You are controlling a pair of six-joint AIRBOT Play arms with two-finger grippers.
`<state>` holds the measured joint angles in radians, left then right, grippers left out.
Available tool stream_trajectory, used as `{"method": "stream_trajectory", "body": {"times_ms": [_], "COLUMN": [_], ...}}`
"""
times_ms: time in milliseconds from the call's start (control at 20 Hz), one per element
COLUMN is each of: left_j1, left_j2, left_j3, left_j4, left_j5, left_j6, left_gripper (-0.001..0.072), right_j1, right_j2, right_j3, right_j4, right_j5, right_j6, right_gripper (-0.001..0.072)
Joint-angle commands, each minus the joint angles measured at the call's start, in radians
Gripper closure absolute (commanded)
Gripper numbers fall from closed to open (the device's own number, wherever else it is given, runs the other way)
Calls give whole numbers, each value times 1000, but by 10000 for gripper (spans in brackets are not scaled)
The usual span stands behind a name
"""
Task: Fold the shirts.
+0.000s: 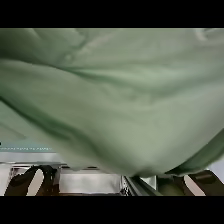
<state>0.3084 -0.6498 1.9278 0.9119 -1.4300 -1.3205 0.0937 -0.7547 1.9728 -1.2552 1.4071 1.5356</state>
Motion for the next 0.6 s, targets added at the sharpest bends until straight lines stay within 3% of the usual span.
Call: {"method": "stream_trajectory", "body": {"times_ms": [0,100,300,550], "left_j1": [3,3,-2,-133], "left_j2": [19,16,-48,-329], "left_j3": [-142,-315,-719,-855], "left_j4": [93,24,-117,-120], "left_j5": [-66,-21,249,489], "left_j6": [-39,-34,43,84], "left_gripper": [687,687,687,687], "right_j1": [0,0,0,0], "right_j2": [1,-21,-215,-546], "right_j3": [-187,-315,-424,-424], "right_j4": [-38,-41,-43,103], "right_j5": [57,14,-139,-354], "right_j6": [24,24,37,53], "right_gripper": [678,678,678,678]}}
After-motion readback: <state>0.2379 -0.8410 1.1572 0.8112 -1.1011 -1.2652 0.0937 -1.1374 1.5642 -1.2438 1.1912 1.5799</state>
